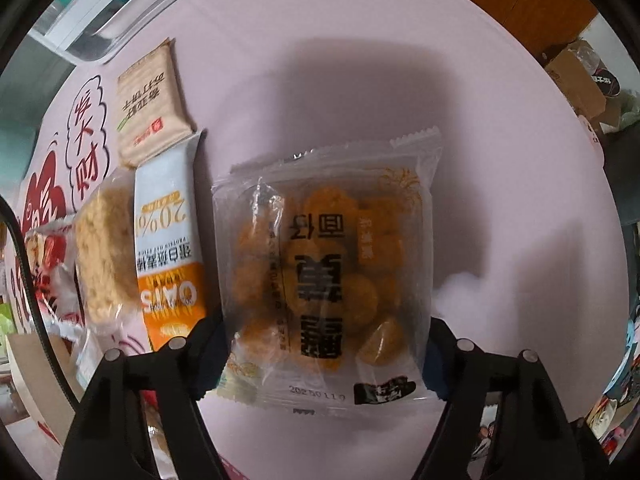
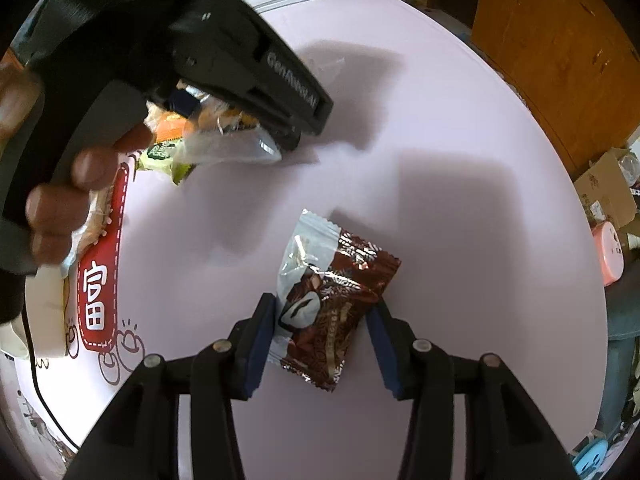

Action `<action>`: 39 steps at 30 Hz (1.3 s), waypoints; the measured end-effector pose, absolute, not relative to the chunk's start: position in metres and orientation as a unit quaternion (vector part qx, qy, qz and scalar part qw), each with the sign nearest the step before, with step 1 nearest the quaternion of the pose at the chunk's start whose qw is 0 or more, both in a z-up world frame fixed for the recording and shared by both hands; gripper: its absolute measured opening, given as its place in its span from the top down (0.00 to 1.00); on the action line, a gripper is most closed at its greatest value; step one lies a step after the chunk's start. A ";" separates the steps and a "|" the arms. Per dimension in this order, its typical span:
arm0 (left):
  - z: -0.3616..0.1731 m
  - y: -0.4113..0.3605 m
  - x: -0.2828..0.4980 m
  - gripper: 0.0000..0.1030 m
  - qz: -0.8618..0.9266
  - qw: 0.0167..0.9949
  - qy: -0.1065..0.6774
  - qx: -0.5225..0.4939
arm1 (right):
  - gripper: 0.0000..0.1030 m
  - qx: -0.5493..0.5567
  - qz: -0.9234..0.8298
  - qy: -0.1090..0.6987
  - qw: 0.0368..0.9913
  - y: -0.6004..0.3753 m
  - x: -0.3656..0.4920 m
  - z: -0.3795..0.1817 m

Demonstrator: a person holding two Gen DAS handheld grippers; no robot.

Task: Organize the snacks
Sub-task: 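Grasp the clear orange-cake bag with the left tool while the right tool grasps the brown chocolate bar, then carry both snacks into the white tray and open both tools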

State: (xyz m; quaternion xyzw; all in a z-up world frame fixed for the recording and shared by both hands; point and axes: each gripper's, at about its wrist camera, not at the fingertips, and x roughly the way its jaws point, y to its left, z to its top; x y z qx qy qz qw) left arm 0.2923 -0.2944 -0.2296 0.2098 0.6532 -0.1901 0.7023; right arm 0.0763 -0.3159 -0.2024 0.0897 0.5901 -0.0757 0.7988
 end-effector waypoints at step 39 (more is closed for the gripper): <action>-0.024 0.140 0.120 0.26 0.057 0.855 0.515 0.024 | 0.60 -0.031 0.203 0.451 0.868 -0.031 0.124 -0.027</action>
